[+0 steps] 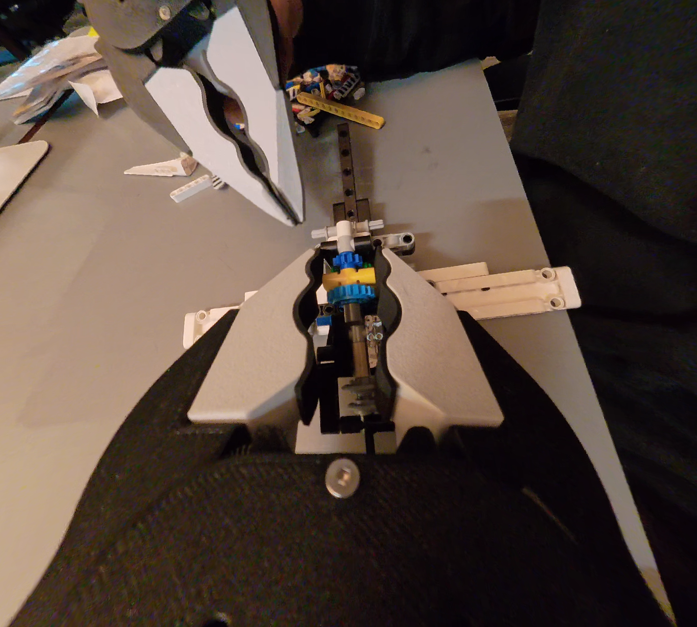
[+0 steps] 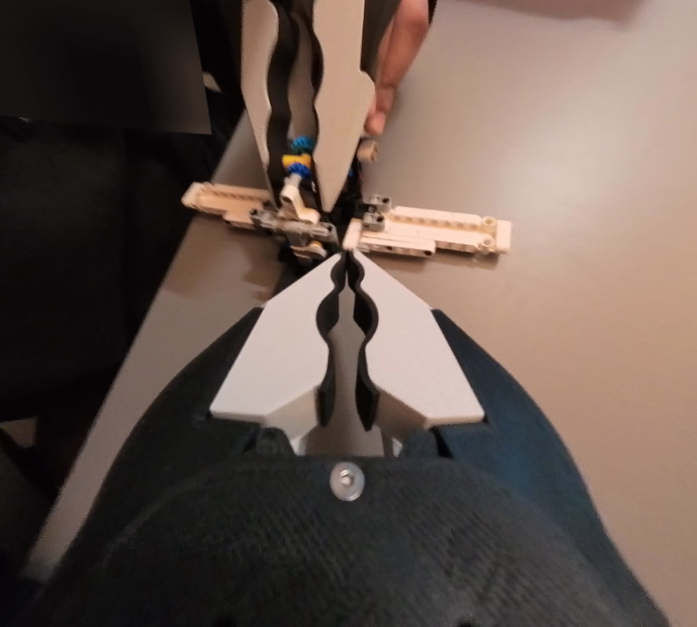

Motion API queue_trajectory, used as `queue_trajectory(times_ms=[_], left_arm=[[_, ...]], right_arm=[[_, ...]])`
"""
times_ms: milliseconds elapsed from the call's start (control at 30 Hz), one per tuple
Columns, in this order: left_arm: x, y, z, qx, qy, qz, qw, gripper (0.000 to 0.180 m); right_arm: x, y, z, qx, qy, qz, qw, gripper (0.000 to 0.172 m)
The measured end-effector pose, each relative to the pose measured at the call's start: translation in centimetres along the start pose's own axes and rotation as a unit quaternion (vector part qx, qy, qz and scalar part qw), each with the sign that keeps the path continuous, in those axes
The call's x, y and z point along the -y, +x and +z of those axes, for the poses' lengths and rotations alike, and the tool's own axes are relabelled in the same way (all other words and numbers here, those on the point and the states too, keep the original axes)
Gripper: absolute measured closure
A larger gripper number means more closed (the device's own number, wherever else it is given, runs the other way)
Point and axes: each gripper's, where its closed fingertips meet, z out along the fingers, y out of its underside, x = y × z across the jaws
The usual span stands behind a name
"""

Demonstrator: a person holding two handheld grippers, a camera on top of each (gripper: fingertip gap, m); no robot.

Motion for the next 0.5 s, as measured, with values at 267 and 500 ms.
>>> queue_trajectory(times_ms=[267,500], left_arm=[[0.0,-0.2,0.0,0.008,-0.001,0.001,1.0,0.156],[0.0,-0.2,0.0,0.008,-0.002,-0.001,1.0,0.156]], right_arm=[[-1.0,0.1,1.0,0.134,0.023,0.322,0.937,0.146],[-2.0,-0.3,1.4,0.164,-0.001,0.363,0.917,0.132]])
